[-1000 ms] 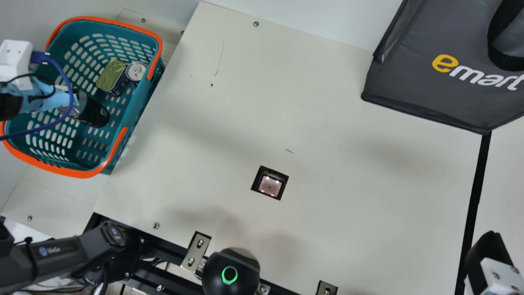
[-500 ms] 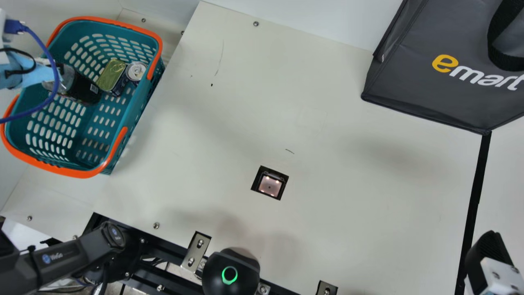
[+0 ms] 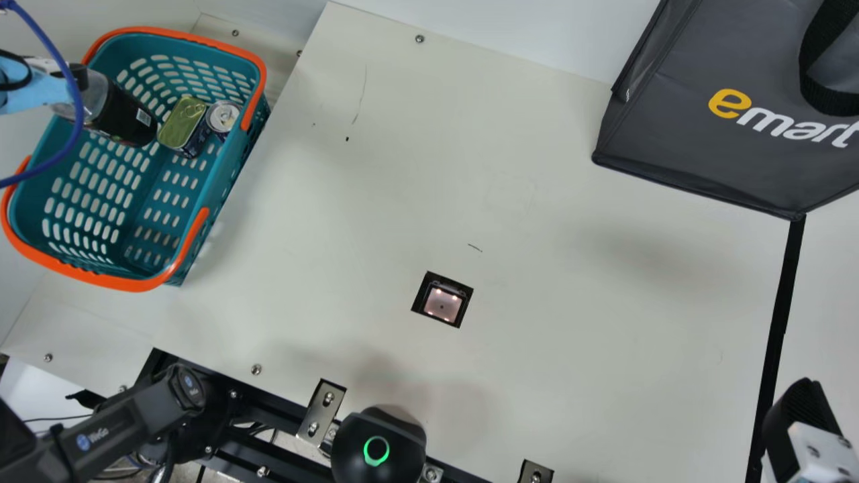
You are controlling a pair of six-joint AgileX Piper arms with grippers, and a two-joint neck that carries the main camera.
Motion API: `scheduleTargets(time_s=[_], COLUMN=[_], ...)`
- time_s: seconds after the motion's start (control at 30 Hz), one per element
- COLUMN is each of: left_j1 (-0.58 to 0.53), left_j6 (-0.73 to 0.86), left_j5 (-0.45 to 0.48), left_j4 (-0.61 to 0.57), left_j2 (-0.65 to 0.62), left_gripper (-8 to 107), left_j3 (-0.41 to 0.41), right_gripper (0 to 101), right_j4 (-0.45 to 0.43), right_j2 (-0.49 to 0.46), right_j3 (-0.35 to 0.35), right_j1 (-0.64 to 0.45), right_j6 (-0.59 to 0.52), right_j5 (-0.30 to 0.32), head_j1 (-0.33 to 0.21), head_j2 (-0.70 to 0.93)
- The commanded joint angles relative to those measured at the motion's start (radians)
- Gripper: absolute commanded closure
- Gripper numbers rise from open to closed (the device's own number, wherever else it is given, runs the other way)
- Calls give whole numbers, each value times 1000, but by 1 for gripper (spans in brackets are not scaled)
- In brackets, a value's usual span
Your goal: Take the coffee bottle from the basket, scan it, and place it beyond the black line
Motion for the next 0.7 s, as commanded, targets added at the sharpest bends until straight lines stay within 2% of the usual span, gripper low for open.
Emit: scheduleTargets(time_s=[0.0, 0.67], left_j1=[-7, -188], left_j6=[2, -65], left_j5=[16, 107], left_j4=[2, 7], left_j2=[-16, -181], left_gripper=[89, 89], left_j3=[0, 60], right_gripper=[10, 10], right_j4=[0, 0], right_j2=[0, 0], right_j3=[0, 0], right_j1=[0, 0], right_j6=[0, 0], right_j5=[0, 0], head_j1=[-26, -26], head_j2=[2, 2])
